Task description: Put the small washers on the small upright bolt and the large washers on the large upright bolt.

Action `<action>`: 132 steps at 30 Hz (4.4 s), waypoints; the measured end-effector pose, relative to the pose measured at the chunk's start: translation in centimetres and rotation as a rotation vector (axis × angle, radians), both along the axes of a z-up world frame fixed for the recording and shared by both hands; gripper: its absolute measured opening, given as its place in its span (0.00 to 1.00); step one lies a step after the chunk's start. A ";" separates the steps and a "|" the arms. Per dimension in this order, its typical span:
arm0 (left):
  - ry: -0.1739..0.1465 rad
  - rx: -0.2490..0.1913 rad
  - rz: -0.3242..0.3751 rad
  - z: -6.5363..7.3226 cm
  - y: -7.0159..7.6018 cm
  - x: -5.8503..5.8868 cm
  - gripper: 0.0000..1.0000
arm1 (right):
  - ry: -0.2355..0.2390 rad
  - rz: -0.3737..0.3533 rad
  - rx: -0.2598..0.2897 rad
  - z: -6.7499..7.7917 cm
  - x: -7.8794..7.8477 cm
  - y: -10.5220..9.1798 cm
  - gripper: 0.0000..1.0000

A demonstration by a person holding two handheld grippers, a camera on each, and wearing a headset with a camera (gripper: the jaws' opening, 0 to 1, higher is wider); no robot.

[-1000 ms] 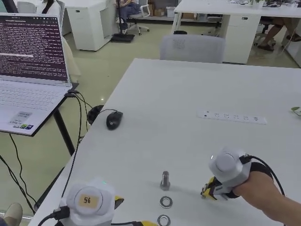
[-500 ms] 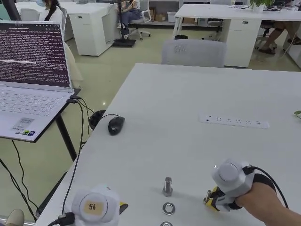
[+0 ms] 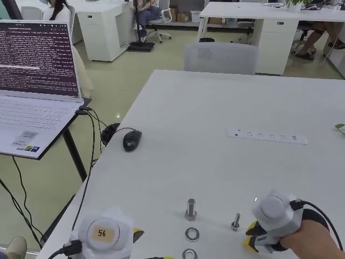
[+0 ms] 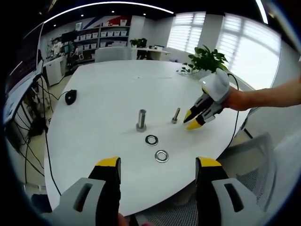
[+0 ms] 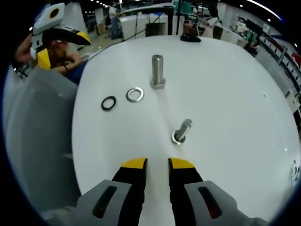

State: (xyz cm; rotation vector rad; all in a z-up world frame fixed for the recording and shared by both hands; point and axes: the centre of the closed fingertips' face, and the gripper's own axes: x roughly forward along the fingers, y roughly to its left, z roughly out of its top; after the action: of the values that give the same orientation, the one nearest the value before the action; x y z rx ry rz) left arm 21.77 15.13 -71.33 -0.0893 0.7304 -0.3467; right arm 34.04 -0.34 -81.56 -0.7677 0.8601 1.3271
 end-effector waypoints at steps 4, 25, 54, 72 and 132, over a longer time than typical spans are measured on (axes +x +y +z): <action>0.000 0.000 0.001 0.0 0.0 -0.1 0.64 | 0.005 0.029 0.002 -0.2 -1.3 0.5 0.19; -0.001 0.003 0.018 0.1 0.6 -0.5 0.64 | 0.029 0.134 0.059 -0.4 -4.0 7.4 0.23; 0.000 0.001 0.030 0.1 0.9 -0.7 0.64 | -0.020 0.254 -0.008 -0.9 -2.9 12.5 0.29; -0.003 -0.006 0.028 0.0 0.7 -0.4 0.64 | -0.019 0.286 -0.039 -0.9 -3.0 11.9 0.24; -0.008 -0.015 0.057 -0.1 1.4 -0.8 0.64 | -0.076 0.232 0.008 5.9 2.0 15.1 0.24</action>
State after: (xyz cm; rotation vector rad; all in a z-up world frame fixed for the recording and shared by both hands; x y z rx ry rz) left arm 20.99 16.51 -71.39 -0.1226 0.7158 -0.2975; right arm 36.08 14.77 -75.68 -0.9271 0.7202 1.4943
